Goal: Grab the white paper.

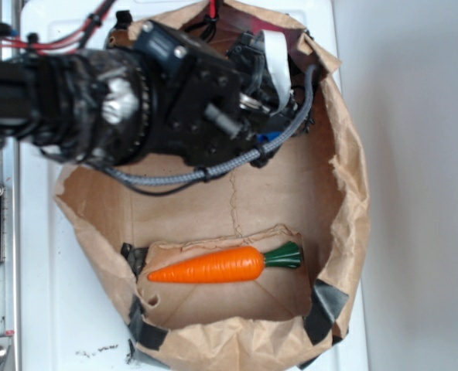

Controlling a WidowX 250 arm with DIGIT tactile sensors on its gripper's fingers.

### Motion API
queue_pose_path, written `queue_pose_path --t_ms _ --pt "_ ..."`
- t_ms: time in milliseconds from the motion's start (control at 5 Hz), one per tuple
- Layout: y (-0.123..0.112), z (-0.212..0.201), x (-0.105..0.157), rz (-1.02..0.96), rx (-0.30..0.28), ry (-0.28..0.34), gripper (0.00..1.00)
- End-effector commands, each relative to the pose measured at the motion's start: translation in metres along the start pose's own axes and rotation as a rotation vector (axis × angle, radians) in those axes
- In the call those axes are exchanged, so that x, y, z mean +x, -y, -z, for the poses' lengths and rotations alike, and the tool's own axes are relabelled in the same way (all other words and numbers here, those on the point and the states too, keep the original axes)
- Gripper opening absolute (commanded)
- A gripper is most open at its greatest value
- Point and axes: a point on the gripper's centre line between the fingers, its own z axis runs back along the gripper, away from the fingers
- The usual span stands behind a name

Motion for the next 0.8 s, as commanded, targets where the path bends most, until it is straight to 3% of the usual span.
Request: queue_pose_path --t_ms 0,600 --pt "-0.015 -0.039 0.028 0.006 -0.101 -0.022 0.00" --pt "-0.026 -0.109 0.039 0.086 -0.216 -0.285 0.00"
